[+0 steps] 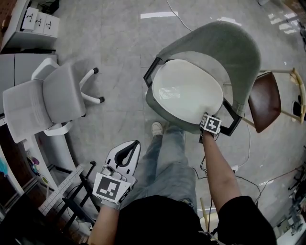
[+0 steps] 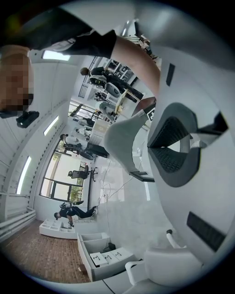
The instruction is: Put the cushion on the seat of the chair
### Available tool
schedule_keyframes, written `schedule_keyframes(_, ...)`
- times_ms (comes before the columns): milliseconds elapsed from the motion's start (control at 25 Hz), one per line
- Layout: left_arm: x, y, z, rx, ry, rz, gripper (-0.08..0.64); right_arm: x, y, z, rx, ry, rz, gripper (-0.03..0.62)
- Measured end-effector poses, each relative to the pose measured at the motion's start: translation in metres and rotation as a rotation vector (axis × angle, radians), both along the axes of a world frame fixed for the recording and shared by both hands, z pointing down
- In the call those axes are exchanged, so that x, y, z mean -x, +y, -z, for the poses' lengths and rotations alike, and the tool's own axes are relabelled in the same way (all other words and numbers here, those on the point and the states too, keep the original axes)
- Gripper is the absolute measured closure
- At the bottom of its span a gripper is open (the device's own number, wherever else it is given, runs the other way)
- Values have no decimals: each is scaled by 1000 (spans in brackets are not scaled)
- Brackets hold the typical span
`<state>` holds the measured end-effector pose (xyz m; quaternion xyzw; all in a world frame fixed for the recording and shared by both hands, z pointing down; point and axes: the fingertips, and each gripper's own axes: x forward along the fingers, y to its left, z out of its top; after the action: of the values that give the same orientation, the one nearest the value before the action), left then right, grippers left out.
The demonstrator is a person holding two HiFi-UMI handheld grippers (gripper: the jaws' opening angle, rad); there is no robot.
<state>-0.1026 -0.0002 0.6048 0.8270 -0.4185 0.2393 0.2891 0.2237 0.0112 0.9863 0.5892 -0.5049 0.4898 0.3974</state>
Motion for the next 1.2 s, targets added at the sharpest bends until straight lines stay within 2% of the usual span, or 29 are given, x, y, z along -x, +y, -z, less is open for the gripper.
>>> schedule_keyframes(360, 11, 2, 10, -31, 1, 4, 549, -9, 2, 10, 2, 67, -68, 427)
schedule_keyframes(400, 13, 2, 12, -34, 3, 8, 549, -11, 4, 10, 6, 67, -81, 393)
schedule_keyframes(440, 15, 2, 13, -38, 6, 11, 549, -12, 5, 10, 11, 61, -89, 308)
schedule_keyframes(480, 17, 2, 15, -41, 7, 13, 549, -10, 5, 11, 12, 44, -88, 290)
schedule_keyframes(560, 19, 3, 17, -47, 10, 15, 549, -2, 4, 13, 7, 5, -67, 287)
schedule_keyframes(840, 20, 2, 30, -86, 25, 19, 548, -2, 0, 36, -6, 49, 5, 287)
schedule_keyframes(1040, 29, 0, 37, -113, -2, 33, 548, 22, -11, 64, -45, -4, 70, 288)
schedule_keyframes(1160, 29, -2, 46, -134, -1, 33, 549, 34, -27, 89, -107, -26, 91, 354)
schedule_keyframes(1200, 30, -5, 50, -144, 2, 34, 549, 38, -35, 100, -138, -34, 97, 401)
